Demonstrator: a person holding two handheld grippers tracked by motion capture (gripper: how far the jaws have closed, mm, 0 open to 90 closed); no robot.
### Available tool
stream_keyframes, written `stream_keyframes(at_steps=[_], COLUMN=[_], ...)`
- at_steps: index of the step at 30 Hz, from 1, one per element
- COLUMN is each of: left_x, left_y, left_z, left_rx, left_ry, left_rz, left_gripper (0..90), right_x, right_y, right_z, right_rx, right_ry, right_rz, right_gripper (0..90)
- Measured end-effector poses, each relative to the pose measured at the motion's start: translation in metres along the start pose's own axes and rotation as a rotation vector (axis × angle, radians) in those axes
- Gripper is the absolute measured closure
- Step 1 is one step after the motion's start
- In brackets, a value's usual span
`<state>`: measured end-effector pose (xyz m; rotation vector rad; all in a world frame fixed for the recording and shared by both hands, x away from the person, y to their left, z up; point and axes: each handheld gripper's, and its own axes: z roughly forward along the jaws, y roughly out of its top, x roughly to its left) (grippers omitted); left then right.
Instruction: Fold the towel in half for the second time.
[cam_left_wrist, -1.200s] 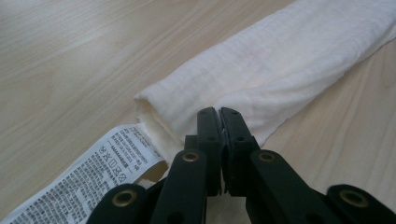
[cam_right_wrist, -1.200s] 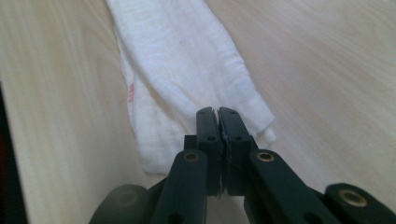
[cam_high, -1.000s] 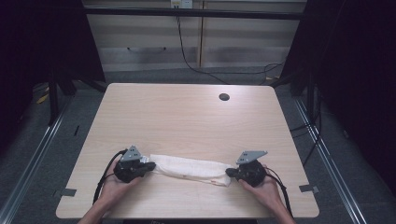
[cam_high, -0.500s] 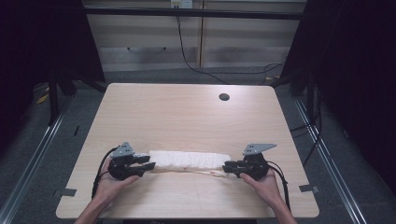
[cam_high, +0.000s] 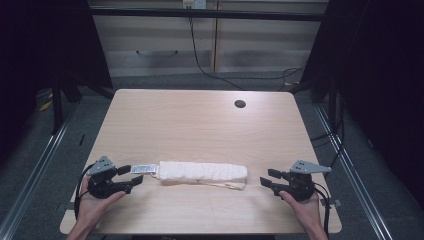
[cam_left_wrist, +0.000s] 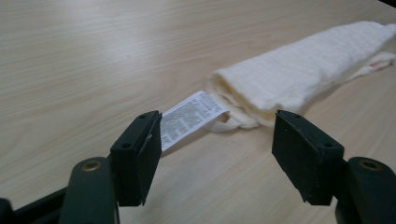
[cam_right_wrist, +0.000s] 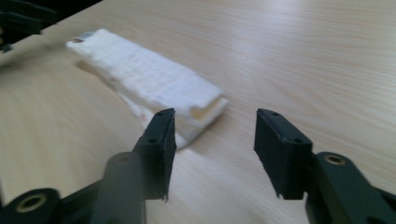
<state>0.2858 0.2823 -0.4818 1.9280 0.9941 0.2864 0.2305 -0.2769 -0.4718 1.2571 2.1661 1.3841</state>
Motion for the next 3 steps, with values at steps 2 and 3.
stream_keyframes(at_steps=[2,3], left_x=[-0.0002,-0.0002], left_y=[-0.0013,-0.0013], left_z=[0.0041,0.0041], left_rx=[0.034,0.034], left_ry=[-0.005,-0.005], left_rz=[-0.004,-0.004], left_gripper=[25.9,24.7], right_x=[-0.0084,-0.0102], right_y=[-0.0069,-0.0079], right_z=[0.0027,0.0029], right_rx=[0.016,0.021], right_ry=[-0.069,-0.072], right_rz=[0.012,0.015], right_gripper=[40.3,40.0])
